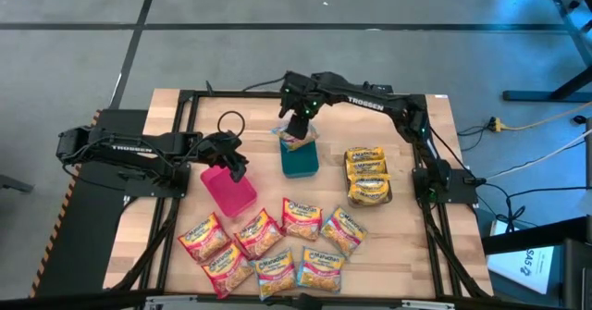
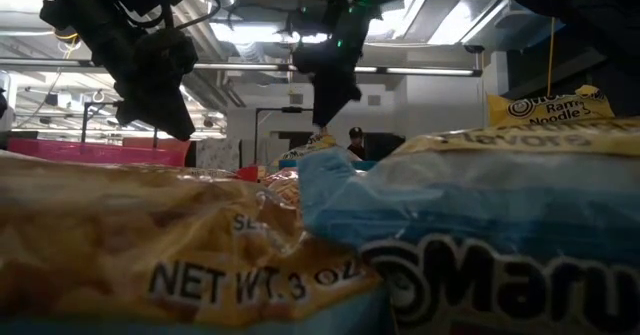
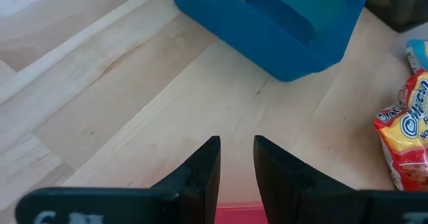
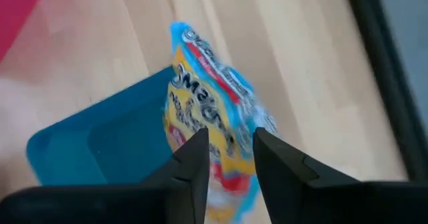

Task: Sort Maruchan noodles
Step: Put the blue noodle pack into the blue bin

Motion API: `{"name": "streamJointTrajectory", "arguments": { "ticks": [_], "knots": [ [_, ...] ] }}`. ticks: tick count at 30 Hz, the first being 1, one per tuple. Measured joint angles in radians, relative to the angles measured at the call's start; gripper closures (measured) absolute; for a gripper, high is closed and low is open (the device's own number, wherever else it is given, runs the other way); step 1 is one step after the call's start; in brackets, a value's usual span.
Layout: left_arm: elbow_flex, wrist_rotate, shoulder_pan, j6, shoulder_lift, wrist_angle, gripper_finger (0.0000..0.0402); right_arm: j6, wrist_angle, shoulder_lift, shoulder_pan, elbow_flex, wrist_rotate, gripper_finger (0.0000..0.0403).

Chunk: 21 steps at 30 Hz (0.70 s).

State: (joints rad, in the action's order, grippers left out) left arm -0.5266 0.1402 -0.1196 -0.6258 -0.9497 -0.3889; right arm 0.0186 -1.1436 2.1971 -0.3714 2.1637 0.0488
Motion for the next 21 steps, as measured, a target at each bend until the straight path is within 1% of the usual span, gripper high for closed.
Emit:
{"name": "streamJointTrajectory", "arguments": {
  "ticks": [4, 7, 9, 15, 17, 21],
  "knots": [
    [0.0, 0.0, 0.0, -0.001, 0.0, 0.0, 0.0317, -0.045, -0.149, -0.003, 0.0, 0.091, -0.016, 0.0287],
    [0.0, 0.0, 0.0, -0.001, 0.0, 0.0, 0.0317, -0.065, -0.271, -0.003, -0.002, 0.099, -0.046, 0.0293],
    [0.0, 0.0, 0.0, -0.001, 0.0, 0.0, 0.0317, -0.063, -0.299, -0.003, -0.001, 0.082, -0.057, 0.0299],
    [0.0, 0.0, 0.0, -0.001, 0.0, 0.0, 0.0317, -0.075, -0.283, -0.002, 0.007, -0.021, -0.066, 0.0322],
    [0.0, 0.0, 0.0, -0.002, 0.0, 0.0, 0.0317, -0.077, -0.246, -0.002, 0.005, -0.077, -0.074, 0.0329],
    [0.0, 0.0, 0.0, -0.002, 0.0, 0.0, 0.0317, -0.076, -0.173, -0.002, 0.004, -0.142, -0.082, 0.0339]
  ]
}}
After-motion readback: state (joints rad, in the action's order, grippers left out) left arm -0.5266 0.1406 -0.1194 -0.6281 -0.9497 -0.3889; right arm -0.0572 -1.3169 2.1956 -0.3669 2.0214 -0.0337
